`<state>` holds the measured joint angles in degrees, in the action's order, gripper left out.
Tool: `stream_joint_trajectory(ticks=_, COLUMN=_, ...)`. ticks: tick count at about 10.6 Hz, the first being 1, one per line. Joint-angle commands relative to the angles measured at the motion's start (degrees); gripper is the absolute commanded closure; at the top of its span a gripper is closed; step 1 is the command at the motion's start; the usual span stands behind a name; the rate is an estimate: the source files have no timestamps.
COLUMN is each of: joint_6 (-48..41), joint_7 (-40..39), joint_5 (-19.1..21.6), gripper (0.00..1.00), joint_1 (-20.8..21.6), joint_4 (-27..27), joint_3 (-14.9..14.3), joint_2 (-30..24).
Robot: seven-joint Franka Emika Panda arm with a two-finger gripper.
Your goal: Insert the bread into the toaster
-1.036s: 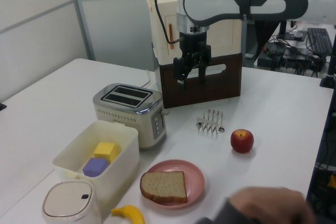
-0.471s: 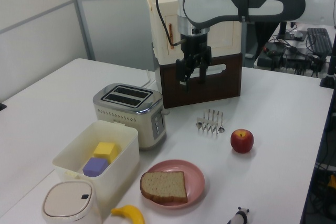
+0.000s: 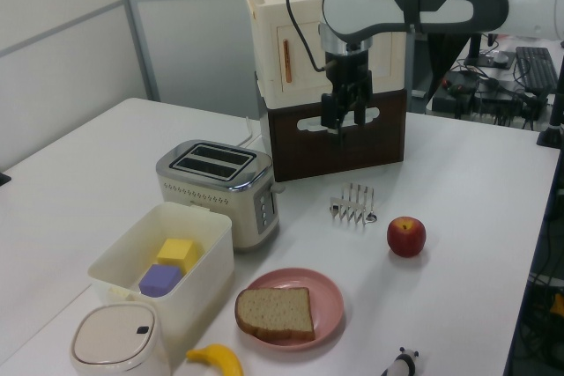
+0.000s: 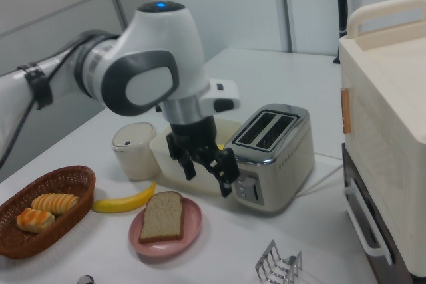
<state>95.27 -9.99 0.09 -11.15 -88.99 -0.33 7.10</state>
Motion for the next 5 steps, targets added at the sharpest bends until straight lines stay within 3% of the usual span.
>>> stream_joint_trajectory(ticks=1, joint_6=1.06, joint_7=-4.77, joint_5=-1.58, gripper=0.00, joint_1=-0.36, joint_4=-1.09, joint_3=-1.86, joint_2=1.50)
stream_joint_trajectory(ticks=3, joint_6=1.23, joint_7=-7.40, joint_5=-1.84, gripper=0.03, joint_1=-1.15, joint_4=-1.09, joint_3=-2.04, joint_2=3.44)
stream_joint_trajectory(ticks=4, joint_6=1.76, joint_7=-9.07, joint_5=-1.84, gripper=0.13, joint_1=-1.85, joint_4=-1.09, joint_3=-2.13, joint_2=4.58)
stream_joint_trajectory(ticks=5, joint_6=3.07, joint_7=-9.34, joint_5=-1.93, gripper=0.16, joint_1=-2.29, joint_4=-1.09, joint_3=-2.13, joint_2=6.50)
